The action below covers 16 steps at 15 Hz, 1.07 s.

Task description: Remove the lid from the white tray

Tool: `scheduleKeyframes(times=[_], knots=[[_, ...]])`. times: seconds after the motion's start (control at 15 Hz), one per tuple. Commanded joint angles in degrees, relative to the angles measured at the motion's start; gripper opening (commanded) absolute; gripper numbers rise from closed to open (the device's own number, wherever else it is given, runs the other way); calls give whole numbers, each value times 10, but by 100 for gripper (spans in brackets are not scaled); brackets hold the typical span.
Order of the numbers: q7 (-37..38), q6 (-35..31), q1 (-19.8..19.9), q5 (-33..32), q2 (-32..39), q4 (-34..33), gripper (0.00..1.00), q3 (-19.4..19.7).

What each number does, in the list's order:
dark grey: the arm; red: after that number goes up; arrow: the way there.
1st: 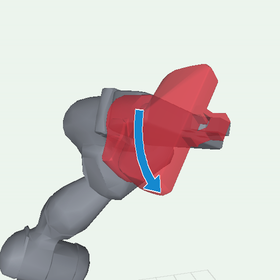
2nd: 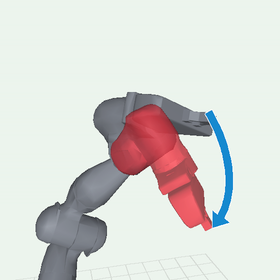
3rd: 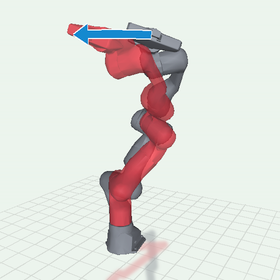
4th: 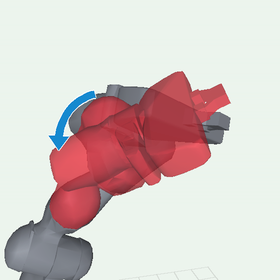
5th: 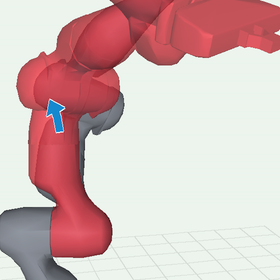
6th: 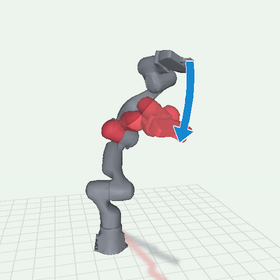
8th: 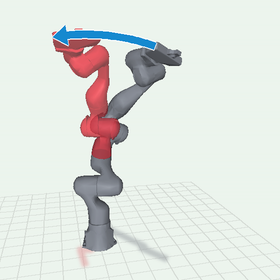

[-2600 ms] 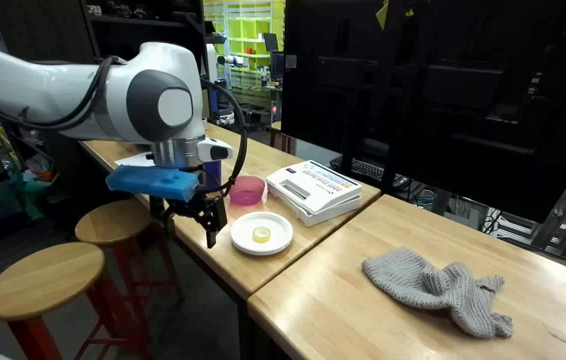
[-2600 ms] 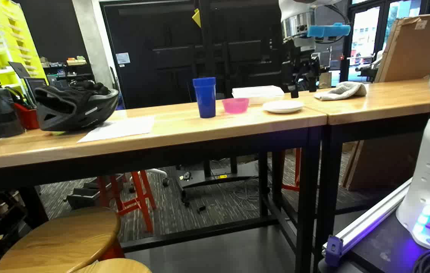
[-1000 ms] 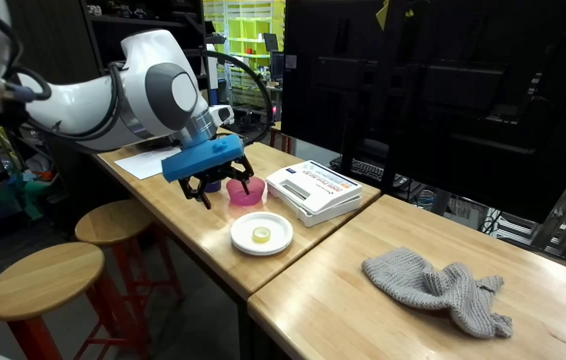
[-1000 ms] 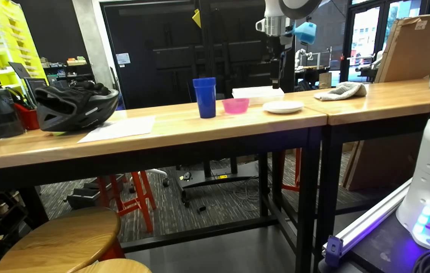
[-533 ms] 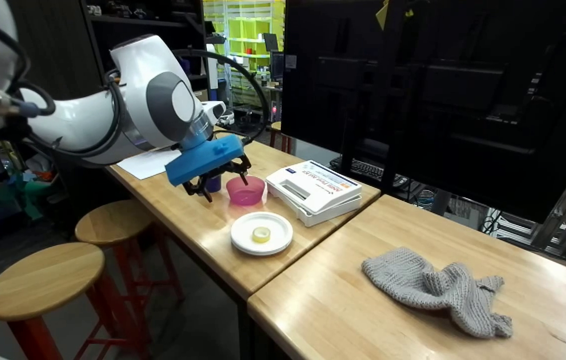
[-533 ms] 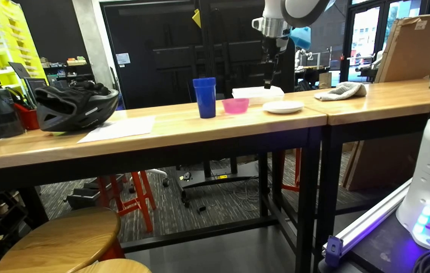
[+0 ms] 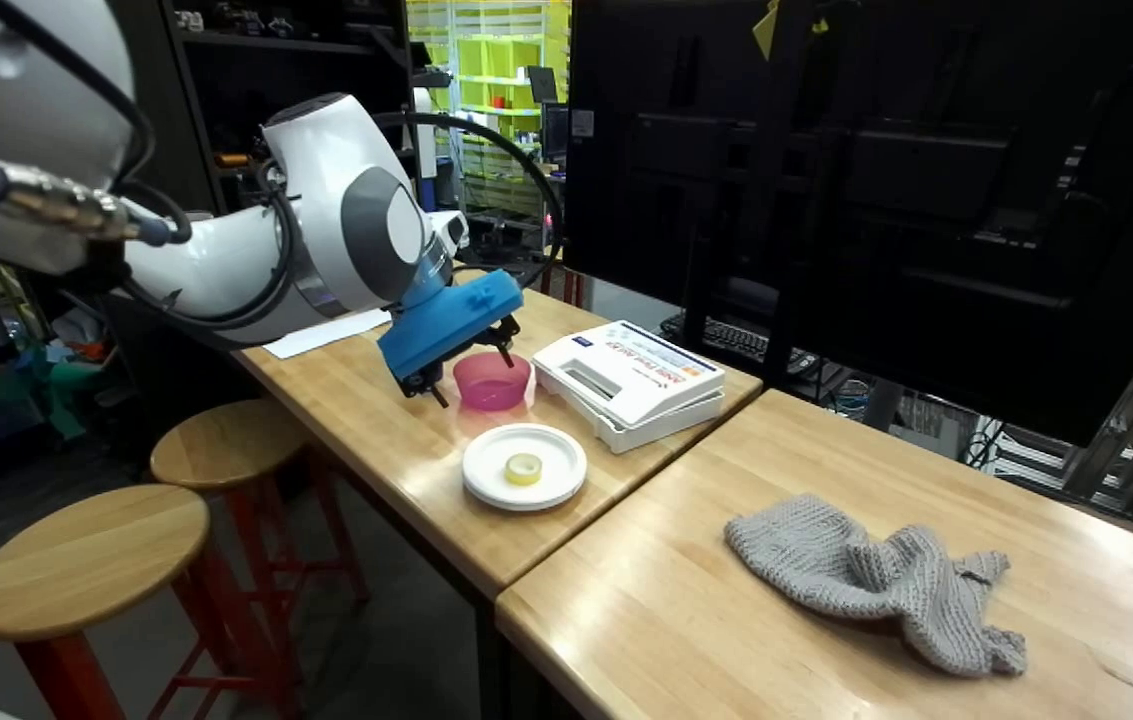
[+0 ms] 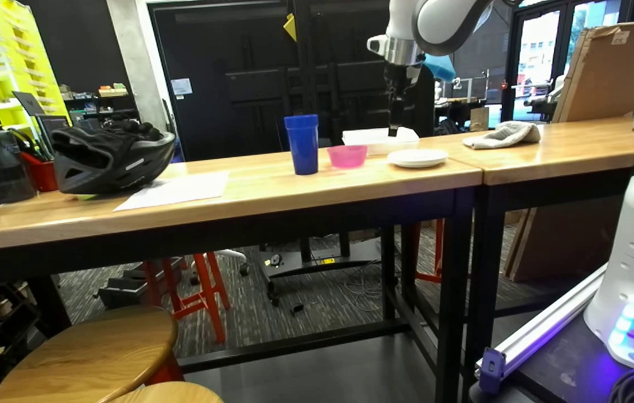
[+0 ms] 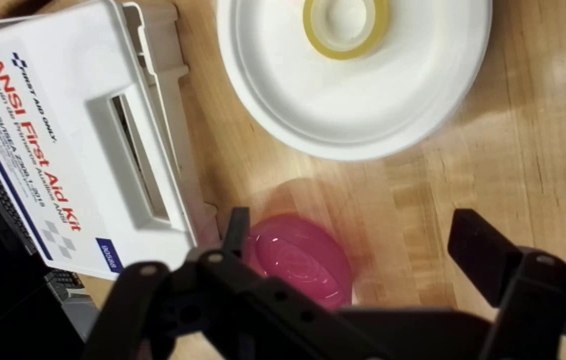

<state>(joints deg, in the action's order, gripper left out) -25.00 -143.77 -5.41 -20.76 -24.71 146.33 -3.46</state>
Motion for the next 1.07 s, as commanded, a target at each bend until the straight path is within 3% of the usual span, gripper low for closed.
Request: scheduleKeyframes(times=[0.0,0.47,1.0], knots=[[-56,0,-5,-9,31,-34,100,22],[-128,14,-6,7,80,-98,100,37],[-143,14,6,6,145,-130,100,34]])
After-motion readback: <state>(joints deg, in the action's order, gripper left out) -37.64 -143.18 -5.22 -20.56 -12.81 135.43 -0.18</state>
